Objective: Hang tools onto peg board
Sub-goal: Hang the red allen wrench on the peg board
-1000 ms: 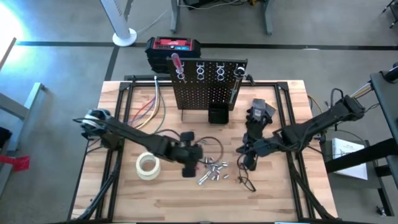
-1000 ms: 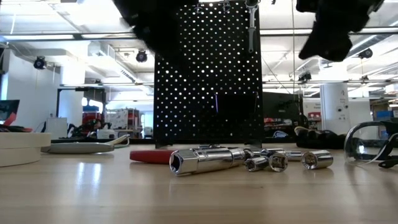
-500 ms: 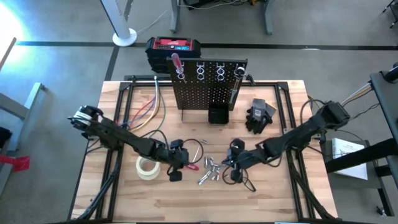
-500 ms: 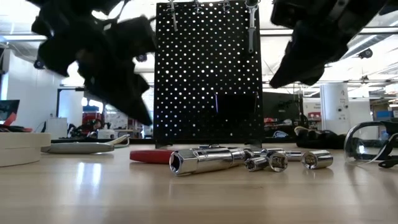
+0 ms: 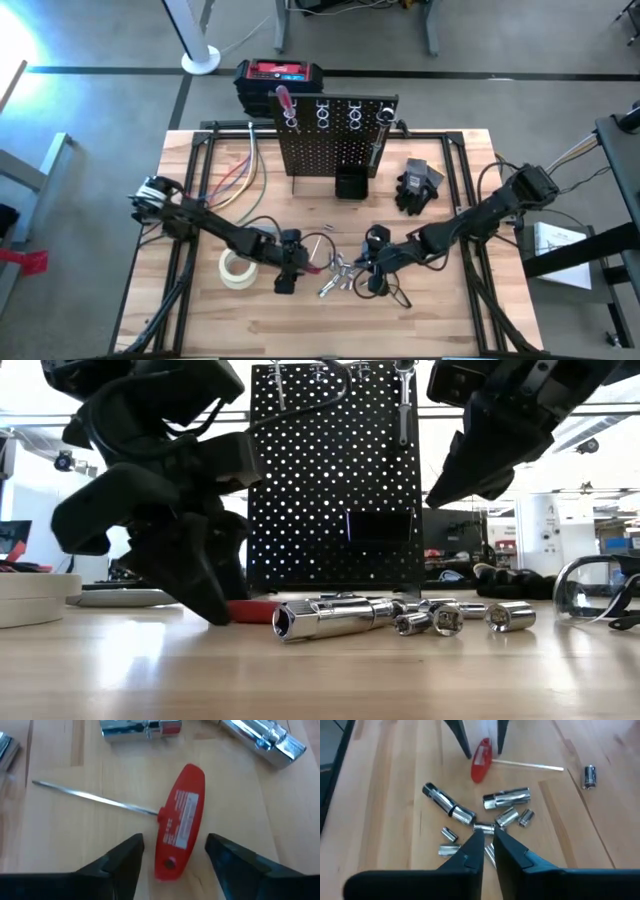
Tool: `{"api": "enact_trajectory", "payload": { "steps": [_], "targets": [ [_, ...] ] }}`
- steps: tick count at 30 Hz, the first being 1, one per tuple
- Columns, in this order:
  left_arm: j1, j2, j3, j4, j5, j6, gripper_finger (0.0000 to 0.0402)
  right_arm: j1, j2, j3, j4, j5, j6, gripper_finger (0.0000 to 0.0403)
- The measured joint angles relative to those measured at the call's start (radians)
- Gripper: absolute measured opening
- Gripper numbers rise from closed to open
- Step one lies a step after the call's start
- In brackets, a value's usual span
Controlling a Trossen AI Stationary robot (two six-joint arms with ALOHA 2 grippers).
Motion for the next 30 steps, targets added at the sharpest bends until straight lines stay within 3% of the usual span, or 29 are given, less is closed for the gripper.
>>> {"api": "enact_trajectory", "payload": {
  "steps": [3, 9, 13, 16, 19, 21, 26, 30],
  "targets": [
    [0.003, 0.013, 0.014, -0.001, 0.002, 0.004, 0.0192, 0.0, -0.001, 0.0, 0.011, 0.001, 0.0, 0.0051],
    [0.007, 0.011, 0.015, 0.0, 0.008, -0.016, 0.0078, -0.005, -0.002, 0.0, 0.025, 0.006, 0.0, 0.0062],
    [0.01, -0.007, 0.014, 0.005, 0.046, -0.053, 0.0079, 0.001, -0.006, 0.0, 0.075, -0.002, -0.028, 0.0044],
    [0.013, -0.029, 0.031, -0.011, 0.105, -0.078, 0.0079, 0.026, -0.013, 0.0, 0.154, -0.099, -0.177, 0.0032],
    [0.016, -0.06, 0.076, -0.014, 0.235, -0.114, 0.0079, 0.071, -0.013, 0.015, 0.21, -0.117, -0.349, 0.0034],
    [0.022, -0.079, 0.12, -0.006, 0.302, -0.146, 0.0079, 0.103, -0.013, 0.046, 0.193, -0.077, -0.461, 0.0048],
    [0.026, -0.084, 0.255, -0.024, 0.348, -0.192, 0.0079, 0.177, 0.006, 0.143, 0.083, 0.147, -0.701, 0.0111],
    [0.025, -0.084, 0.362, -0.089, 0.367, -0.184, 0.0079, 0.222, 0.028, 0.224, 0.01, 0.324, -0.796, 0.0175]
  ]
}}
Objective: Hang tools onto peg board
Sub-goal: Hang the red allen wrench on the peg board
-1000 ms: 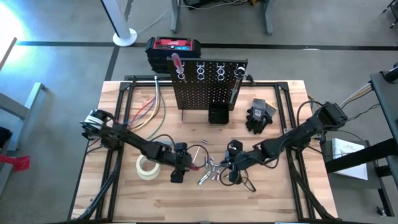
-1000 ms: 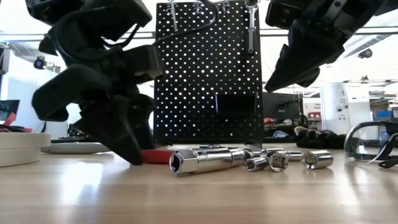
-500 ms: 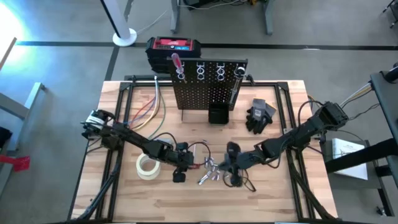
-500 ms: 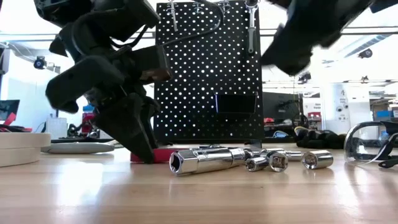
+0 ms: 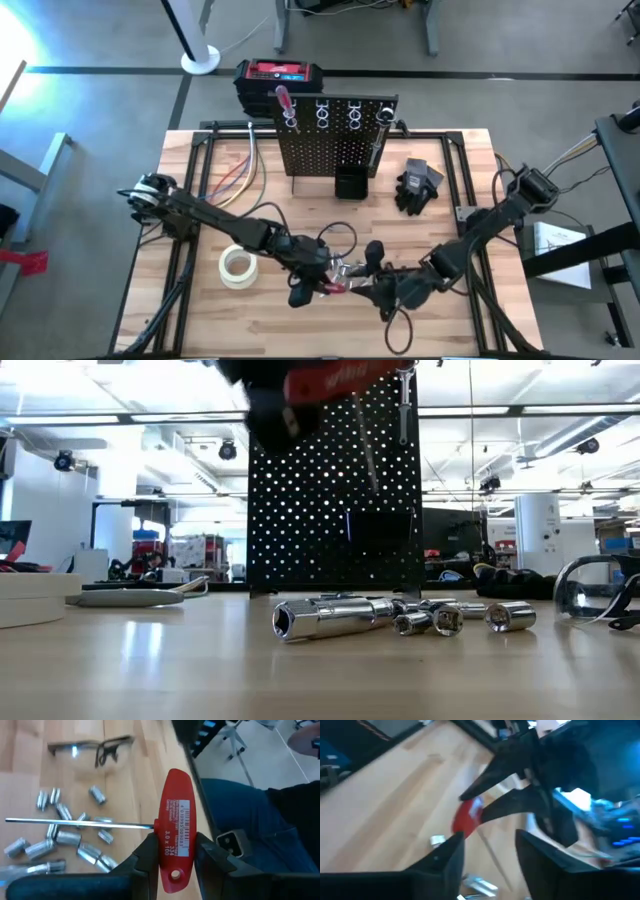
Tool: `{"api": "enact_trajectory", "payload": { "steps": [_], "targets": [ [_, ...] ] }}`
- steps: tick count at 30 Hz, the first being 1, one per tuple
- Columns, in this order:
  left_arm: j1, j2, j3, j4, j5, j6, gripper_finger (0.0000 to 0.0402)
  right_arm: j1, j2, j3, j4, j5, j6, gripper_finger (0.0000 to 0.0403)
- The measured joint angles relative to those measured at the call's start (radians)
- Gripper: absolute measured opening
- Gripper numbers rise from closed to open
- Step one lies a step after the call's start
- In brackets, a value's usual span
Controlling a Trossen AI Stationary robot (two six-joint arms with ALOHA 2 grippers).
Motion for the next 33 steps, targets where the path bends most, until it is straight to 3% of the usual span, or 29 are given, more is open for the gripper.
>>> {"api": "enact_trajectory", "payload": {
  "steps": [5, 10, 14, 26, 33],
  "targets": [
    [0.001, 0.002, 0.096, -0.067, -0.002, 0.017, 0.0079, 0.021, 0.033, 0.07, -0.055, 0.025, -0.009, 0.0241],
    [0.001, 0.002, 0.131, -0.076, -0.004, 0.017, 0.0079, 0.029, 0.067, 0.124, -0.12, 0.031, 0.021, 0.0245],
    [0.003, 0.002, 0.136, -0.076, -0.004, 0.008, 0.0079, 0.029, 0.088, 0.151, -0.134, 0.05, 0.006, 0.021],
    [0.004, 0.002, 0.128, -0.074, -0.004, -0.027, 0.0079, 0.027, 0.082, 0.154, -0.136, 0.055, -0.028, 0.0043],
    [0.004, 0.002, 0.137, -0.072, 0.003, -0.008, 0.008, 0.026, 0.07, 0.154, -0.135, 0.054, -0.011, 0.0033]
  ]
}}
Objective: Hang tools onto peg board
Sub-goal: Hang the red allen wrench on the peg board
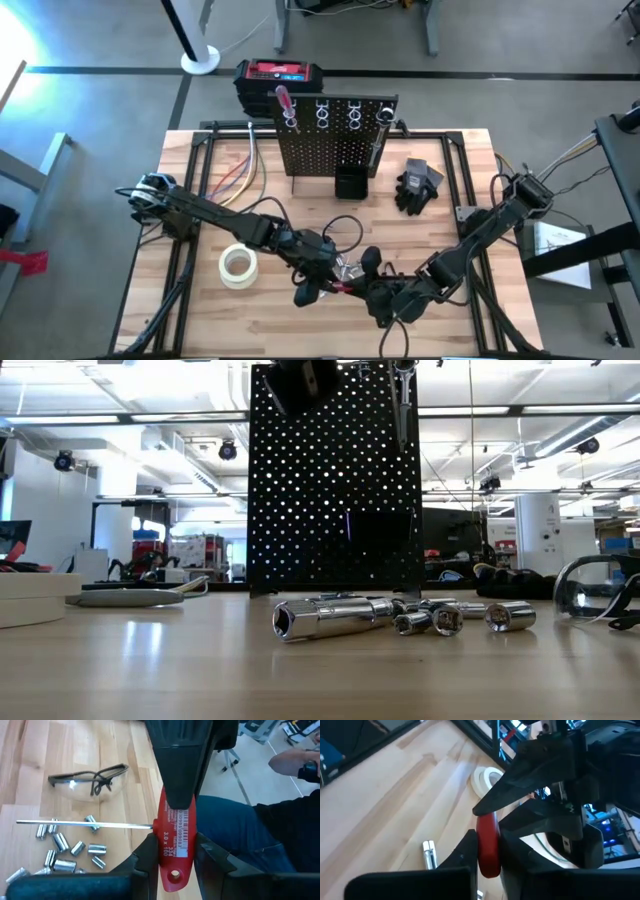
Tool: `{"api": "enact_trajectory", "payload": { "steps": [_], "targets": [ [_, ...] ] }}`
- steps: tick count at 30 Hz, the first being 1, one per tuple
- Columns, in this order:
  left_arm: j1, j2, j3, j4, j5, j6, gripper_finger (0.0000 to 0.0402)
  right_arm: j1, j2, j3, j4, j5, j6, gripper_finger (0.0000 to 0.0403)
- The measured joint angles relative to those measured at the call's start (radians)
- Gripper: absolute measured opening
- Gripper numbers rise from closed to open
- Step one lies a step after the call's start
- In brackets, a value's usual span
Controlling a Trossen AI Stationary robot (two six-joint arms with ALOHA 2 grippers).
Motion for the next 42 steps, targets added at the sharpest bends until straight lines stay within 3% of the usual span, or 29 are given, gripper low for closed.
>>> {"api": "enact_trajectory", "payload": {
  "steps": [2, 8, 12, 18, 25, 34, 42],
  "targets": [
    [0.002, 0.0, 0.012, -0.004, 0.01, 0.022, 0.0108, -0.001, -0.018, 0.0, 0.001, 0.001, 0.027, 0.0033],
    [-0.001, -0.013, 0.068, -0.084, -0.014, 0.042, 0.0255, -0.021, -0.114, -0.003, -0.026, 0.016, 0.134, 0.0028],
    [-0.004, -0.042, 0.088, -0.142, -0.066, 0.04, 0.0299, -0.049, -0.211, -0.01, -0.082, 0.021, 0.206, 0.0028],
    [-0.046, -0.165, 0.09, -0.296, -0.336, 0.054, 0.0299, -0.097, -0.37, -0.021, -0.094, 0.021, 0.233, 0.0028],
    [-0.151, -0.314, -0.01, -0.285, -0.638, 0.078, 0.0275, -0.221, -0.566, -0.016, -0.045, -0.001, 0.168, 0.0028],
    [-0.17, -0.39, -0.256, -0.128, -0.695, 0.003, 0.025, -0.457, -0.671, -0.007, 0.195, -0.231, 0.022, 0.0028],
    [-0.166, -0.389, -0.37, -0.023, -0.718, -0.042, 0.0235, -0.672, -0.6, 0.082, 0.295, -0.401, -0.021, 0.0028]
  ]
}}
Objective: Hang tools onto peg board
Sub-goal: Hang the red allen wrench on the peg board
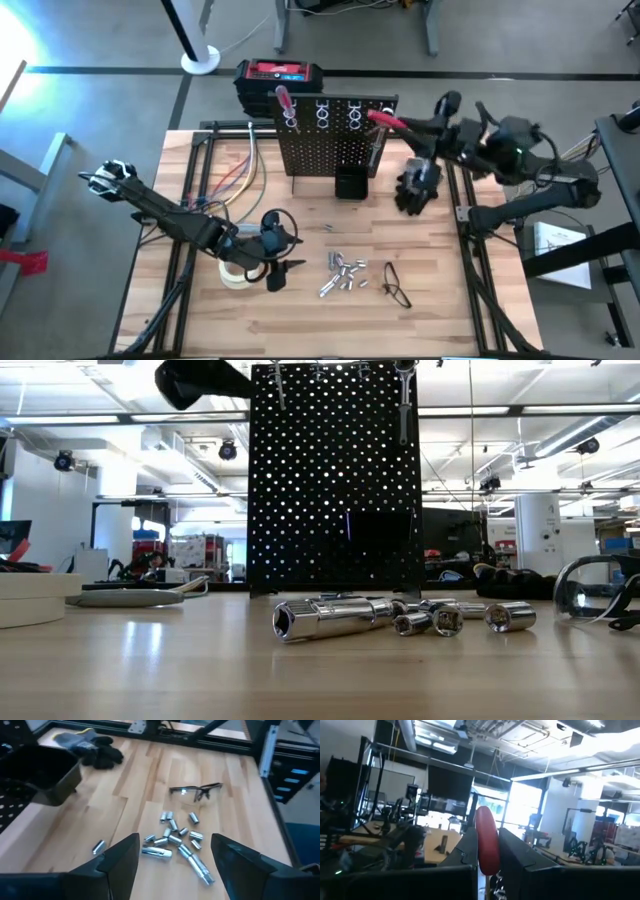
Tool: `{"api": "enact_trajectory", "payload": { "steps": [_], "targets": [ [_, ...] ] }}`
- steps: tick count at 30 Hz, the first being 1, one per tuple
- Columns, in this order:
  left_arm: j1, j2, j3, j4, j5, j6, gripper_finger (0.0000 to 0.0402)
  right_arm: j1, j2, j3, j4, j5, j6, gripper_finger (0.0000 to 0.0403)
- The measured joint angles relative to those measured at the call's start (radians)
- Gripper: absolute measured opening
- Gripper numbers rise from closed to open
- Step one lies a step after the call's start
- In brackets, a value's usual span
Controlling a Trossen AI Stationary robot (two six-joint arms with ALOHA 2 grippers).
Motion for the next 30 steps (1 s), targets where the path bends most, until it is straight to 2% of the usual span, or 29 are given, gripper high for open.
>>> {"api": "enact_trajectory", "payload": {
  "steps": [4, 13, 20, 30],
  "targets": [
    [0.001, 0.0, -0.015, 0.005, -0.022, -0.007, 0.0232, -0.107, 0.073, 0.084, -0.037, -0.098, 0.032, 0.0028],
    [0.001, 0.0, -0.031, -0.001, -0.024, -0.005, 0.0232, -0.28, 0.204, 0.3, -0.253, -0.256, 0.081, 0.0028],
    [0.0, 0.0, -0.037, -0.005, -0.028, 0.003, 0.0232, -0.355, 0.262, 0.326, -0.332, -0.296, 0.098, 0.0028],
    [-0.006, 0.0, -0.043, -0.049, -0.029, 0.001, 0.0232, -0.39, 0.241, 0.324, -0.343, -0.348, 0.14, 0.0028]
  ]
}}
